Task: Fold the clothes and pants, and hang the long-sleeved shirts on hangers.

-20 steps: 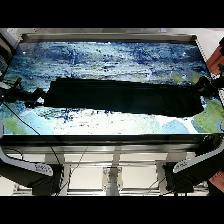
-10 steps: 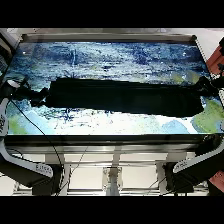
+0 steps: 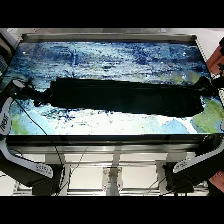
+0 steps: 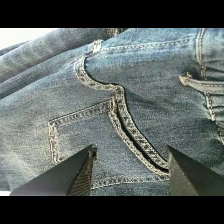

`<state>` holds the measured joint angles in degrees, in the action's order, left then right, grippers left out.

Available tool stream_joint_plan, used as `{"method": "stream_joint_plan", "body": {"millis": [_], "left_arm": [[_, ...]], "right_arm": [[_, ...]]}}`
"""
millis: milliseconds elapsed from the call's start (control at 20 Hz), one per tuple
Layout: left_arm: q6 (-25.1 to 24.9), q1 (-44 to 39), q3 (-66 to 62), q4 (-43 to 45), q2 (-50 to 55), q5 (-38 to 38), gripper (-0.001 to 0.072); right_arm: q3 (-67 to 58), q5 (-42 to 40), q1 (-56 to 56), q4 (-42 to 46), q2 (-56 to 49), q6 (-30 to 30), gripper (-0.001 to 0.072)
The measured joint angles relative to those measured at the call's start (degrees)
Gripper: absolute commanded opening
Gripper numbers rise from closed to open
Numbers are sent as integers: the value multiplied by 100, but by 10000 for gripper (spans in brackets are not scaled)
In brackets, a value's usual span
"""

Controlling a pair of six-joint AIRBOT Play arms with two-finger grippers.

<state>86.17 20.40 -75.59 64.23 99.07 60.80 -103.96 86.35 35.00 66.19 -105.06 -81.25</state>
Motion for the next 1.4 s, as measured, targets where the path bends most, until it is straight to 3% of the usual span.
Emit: {"method": "stream_joint_plan", "body": {"millis": [250, 500, 750, 1050, 1400], "left_arm": [[13, 144, -46, 275, -243, 483, 24], [197, 389, -188, 1357, -1189, 898, 24], [72, 330, -424, 2122, -2105, 1163, 24], [-98, -868, -1019, 2326, -2339, 1473, 24], [463, -2988, -2302, 2350, -1403, 1541, 24]], "right_arm": [[0, 72, 0, -2, 0, 0, 504], [0, 264, -33, -70, 0, 0, 504], [0, 400, -280, -127, 0, 0, 504], [0, 446, -723, -140, 0, 0, 504], [0, 452, -968, -144, 0, 0, 504]]}}
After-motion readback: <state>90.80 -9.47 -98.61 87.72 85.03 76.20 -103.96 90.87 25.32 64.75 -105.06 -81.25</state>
